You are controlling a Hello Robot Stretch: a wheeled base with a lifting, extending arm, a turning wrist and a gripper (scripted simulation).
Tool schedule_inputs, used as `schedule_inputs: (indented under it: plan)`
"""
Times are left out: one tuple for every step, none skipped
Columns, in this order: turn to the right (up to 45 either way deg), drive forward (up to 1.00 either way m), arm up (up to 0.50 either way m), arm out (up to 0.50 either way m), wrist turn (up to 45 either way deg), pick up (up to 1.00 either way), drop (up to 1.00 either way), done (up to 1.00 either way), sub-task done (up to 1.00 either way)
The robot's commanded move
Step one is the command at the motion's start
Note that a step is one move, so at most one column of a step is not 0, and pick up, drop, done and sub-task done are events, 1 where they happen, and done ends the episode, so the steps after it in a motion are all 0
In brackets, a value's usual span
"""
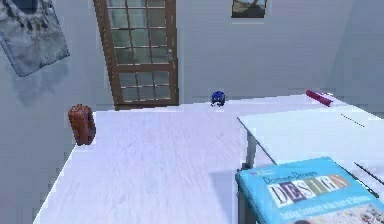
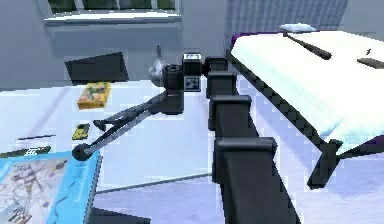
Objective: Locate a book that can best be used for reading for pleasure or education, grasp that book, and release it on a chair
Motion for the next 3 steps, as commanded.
schedule_inputs:
  plan:
    - [0.0, 0.0, 0.0, 0.0, 0.0, 0.0, 1.0, 0.0, 0.0]
    - [0.0, 0.0, 0.0, -0.1, 0.0, 0.0, 0.0, 0.0, 0.0]
    - [0.0, 0.0, 0.0, 0.0, 0.0, 0.0, 0.0, 1.0, 0.0]
